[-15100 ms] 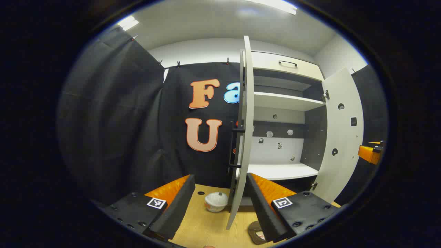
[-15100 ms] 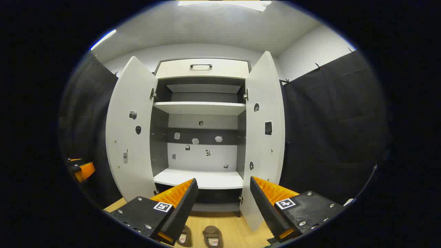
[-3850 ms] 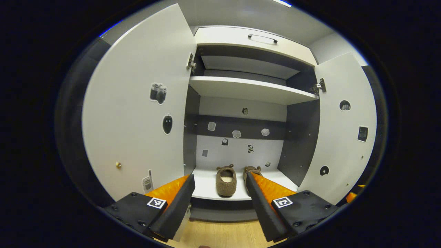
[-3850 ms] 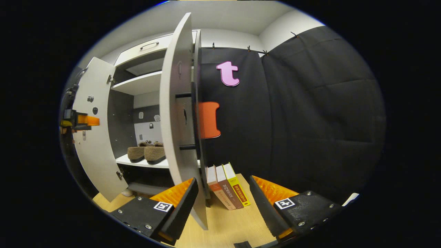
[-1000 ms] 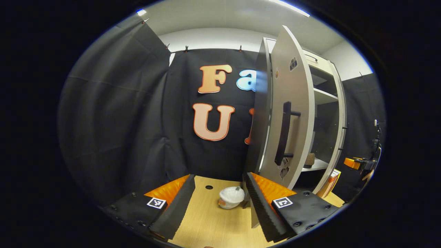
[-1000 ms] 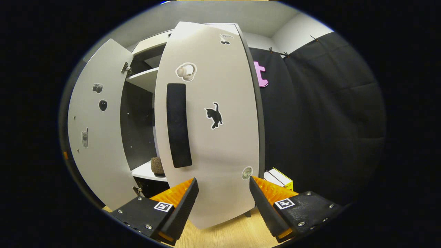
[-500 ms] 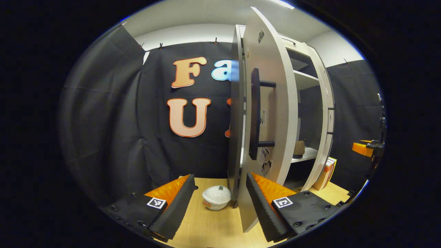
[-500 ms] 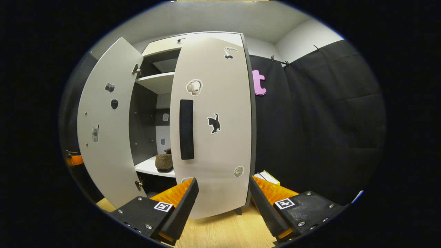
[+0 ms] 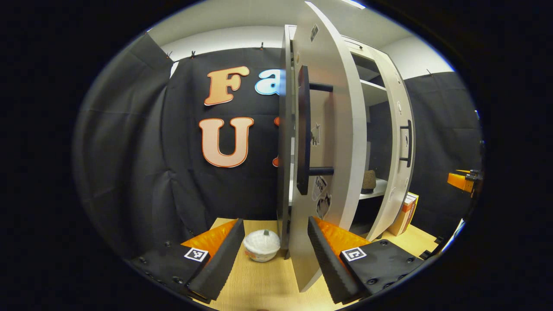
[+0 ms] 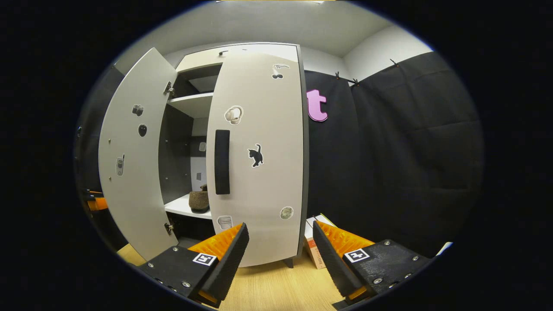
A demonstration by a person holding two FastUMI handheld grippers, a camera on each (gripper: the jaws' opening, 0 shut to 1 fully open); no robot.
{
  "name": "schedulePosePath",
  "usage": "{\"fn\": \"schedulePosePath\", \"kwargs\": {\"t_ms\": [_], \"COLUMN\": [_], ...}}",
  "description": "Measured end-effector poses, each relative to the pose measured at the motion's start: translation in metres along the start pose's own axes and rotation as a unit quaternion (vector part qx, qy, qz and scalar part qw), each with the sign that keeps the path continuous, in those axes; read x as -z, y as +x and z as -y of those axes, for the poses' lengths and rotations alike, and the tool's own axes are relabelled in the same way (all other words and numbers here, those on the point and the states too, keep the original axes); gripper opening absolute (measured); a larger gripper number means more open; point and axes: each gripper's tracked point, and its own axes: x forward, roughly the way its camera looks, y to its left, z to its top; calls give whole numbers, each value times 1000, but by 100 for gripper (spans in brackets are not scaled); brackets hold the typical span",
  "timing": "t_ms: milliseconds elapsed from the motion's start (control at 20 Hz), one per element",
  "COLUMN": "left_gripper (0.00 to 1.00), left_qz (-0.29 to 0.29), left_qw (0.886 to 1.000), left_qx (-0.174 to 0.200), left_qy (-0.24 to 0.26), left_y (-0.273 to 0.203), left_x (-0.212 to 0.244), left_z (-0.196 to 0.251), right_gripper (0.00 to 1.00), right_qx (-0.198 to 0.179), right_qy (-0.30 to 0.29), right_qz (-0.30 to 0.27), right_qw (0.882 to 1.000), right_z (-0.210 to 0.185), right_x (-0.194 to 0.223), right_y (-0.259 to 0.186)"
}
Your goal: Grab one shoe with the right hand and put it into the shoe cabinet, grab the other shoe with the left hand and put it into the shoe cabinet; then close the right door with the right hand and the left door with the left hand.
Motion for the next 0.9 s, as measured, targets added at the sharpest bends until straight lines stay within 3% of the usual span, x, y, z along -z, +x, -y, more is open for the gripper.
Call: {"fn": "schedulePosePath", "kwargs": {"t_ms": [350, 700, 900], "left_gripper": [94, 98, 97], "left_qz": [-1, -3, -2], "left_qw": [999, 999, 999], "left_qx": [52, 27, 41], "left_qy": [-2, -28, -34], "left_y": [19, 56, 90], "left_x": [0, 2, 0], "left_z": [66, 89, 116], "right_gripper": [92, 92, 92], "right_qx": [6, 20, 33], "right_qy": [15, 13, 15], "right_qz": [6, -6, -12], "right_qw": [1000, 1000, 999], "right_z": [32, 70, 94], "right_x": [-5, 6, 13], "right_y": [-4, 0, 6]}}
